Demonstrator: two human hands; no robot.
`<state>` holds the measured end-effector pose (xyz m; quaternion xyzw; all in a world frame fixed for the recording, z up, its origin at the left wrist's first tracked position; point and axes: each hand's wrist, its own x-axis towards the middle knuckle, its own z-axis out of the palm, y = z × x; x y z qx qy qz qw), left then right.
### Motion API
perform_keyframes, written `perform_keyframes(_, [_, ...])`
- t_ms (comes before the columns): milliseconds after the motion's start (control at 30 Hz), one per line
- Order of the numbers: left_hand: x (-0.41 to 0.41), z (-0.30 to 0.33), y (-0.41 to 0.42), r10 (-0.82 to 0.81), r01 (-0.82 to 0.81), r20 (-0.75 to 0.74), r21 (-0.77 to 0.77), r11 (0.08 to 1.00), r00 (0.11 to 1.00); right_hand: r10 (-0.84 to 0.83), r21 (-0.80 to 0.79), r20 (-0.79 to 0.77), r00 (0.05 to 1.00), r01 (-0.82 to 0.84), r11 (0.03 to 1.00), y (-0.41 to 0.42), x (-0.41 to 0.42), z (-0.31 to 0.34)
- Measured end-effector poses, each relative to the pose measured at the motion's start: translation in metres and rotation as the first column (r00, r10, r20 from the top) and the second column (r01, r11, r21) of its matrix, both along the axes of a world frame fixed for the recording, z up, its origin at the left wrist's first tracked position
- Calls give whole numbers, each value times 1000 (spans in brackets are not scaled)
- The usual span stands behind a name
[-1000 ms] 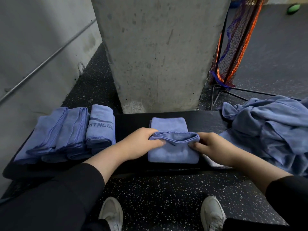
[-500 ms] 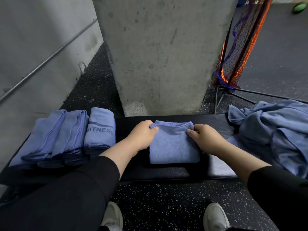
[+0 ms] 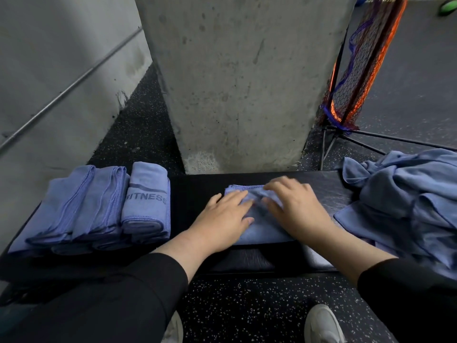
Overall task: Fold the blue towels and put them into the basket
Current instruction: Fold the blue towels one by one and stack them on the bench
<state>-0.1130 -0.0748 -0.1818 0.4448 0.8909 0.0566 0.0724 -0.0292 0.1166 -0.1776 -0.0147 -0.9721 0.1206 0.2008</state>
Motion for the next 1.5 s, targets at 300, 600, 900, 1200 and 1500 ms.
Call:
perform_keyframes(300, [0,-7,-7,57,-43,112,-119,992,992,36,-30,546,837,-23,999,24,21,-18])
perform_keyframes(600, [15,9,-19,-114,117,-74,49,992,991,240,-5,314,918,-251,968,30,50,-17])
perform_keyframes(900, [27,17,-29,-25,30,-25,219,975,999,161,-159,309,937,-116,980,17,46,13])
perform_keyframes(1200, [19,38,-30,178,-392,507,354,849,843,82,-407,384,920,89,909,20,40,23])
perform_keyframes(1500, [13,11,-19,-101,147,-200,233,961,975,144,-57,61,988,-140,989,25,34,-6])
